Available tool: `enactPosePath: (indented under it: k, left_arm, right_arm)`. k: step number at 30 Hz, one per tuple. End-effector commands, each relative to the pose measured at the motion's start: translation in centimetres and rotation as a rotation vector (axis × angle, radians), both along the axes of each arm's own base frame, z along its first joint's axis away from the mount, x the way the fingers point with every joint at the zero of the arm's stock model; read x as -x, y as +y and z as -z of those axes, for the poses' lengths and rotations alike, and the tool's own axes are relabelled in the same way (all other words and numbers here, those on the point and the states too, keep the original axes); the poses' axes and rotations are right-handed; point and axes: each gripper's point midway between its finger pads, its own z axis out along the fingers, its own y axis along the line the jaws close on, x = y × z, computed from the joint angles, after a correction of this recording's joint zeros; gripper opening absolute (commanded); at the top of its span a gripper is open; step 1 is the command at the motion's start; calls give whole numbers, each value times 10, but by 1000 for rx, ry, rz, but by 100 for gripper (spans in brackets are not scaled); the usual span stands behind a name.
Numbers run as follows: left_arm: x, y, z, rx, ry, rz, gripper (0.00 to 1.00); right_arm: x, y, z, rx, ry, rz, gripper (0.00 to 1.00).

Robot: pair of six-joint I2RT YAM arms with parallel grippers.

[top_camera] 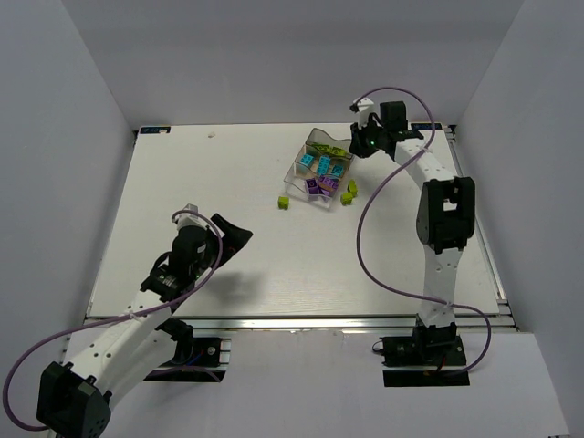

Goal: Sort the legos into containers by color

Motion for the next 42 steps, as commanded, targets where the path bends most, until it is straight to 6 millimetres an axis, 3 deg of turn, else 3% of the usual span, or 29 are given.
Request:
enactPosePath:
  k: [1,3,5,6,9,14,27,42]
  left_arm:
    - [-1,-3,0,20,-22,5,96]
    - [-3,-3,1,13,-23,10,96]
    - [-4,-5,1,6,-21,20,96]
    - [-5,-5,1,-1,-22,25,96]
    - [-7,-8,2,-8,-19,38,96]
    - [-7,-9,2,-8,-18,41,96]
    - [0,-3,6,3,-12,16,96]
    - [1,-2,14,-6,11,16,96]
  right_arm:
    - [19,-10,-69,-31,-121,19,10]
    - [37,-12,-51,-34,-41,29,8]
    - [48,-13,-50,-47,-7,38,12]
    - [55,-12,-44,-52,24,35,22]
    - [70,-13,-27,-63,103,48,37]
    - [78,-13,-6,-65,174,64,50]
    - [84,-23,57,17,309,91,55]
    - [81,-13,83,35,339,91,57]
